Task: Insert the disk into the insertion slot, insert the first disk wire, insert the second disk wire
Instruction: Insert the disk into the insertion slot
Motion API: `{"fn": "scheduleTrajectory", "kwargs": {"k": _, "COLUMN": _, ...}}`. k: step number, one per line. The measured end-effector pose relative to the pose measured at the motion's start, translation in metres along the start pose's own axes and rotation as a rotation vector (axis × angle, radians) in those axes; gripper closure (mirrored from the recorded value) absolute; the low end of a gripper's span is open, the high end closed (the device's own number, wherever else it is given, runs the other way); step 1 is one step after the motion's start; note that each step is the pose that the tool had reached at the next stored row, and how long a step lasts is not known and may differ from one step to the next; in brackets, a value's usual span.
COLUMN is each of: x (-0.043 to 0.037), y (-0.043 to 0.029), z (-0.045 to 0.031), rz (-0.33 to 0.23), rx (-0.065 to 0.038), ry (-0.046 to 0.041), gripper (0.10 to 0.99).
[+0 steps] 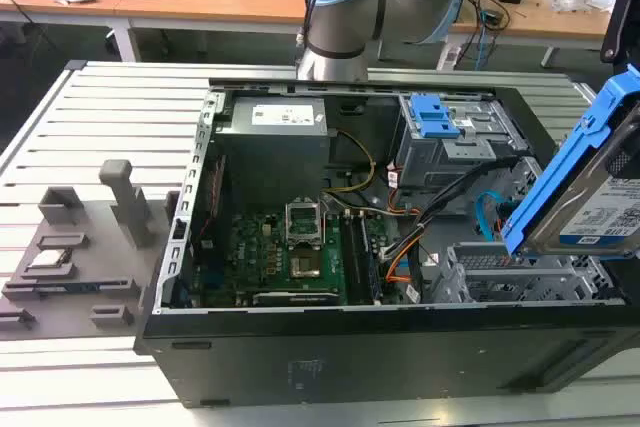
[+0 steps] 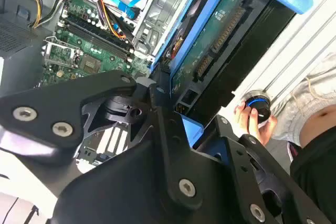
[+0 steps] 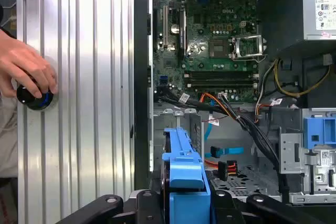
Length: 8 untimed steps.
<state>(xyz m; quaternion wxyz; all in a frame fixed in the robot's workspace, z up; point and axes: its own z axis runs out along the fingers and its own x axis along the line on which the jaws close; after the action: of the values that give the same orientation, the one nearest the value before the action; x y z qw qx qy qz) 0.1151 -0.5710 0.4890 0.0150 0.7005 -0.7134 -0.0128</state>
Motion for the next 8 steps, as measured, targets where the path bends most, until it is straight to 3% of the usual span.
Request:
{"fn": "scheduleTrajectory", "kwargs": {"k": 2, "x": 0.0, "y": 0.0023, "z": 0.0116, "rz": 0.0, "rx": 0.0, "ry": -0.0002, "gripper": 0.722}}
{"fn": "scheduleTrajectory", "kwargs": {"k": 6, "x": -0.0027, "y": 0.0042, "z": 0.0192, "rz": 0.0, "rx": 0.0, "ry": -0.0001, "gripper": 0.722}}
{"fn": "scheduleTrajectory", "kwargs": {"k": 8, "x": -0.0118, "y": 0.006, "z": 0.0253, "rz": 0.0, "rx": 0.0, "ry": -0.0007, "gripper": 0.722}}
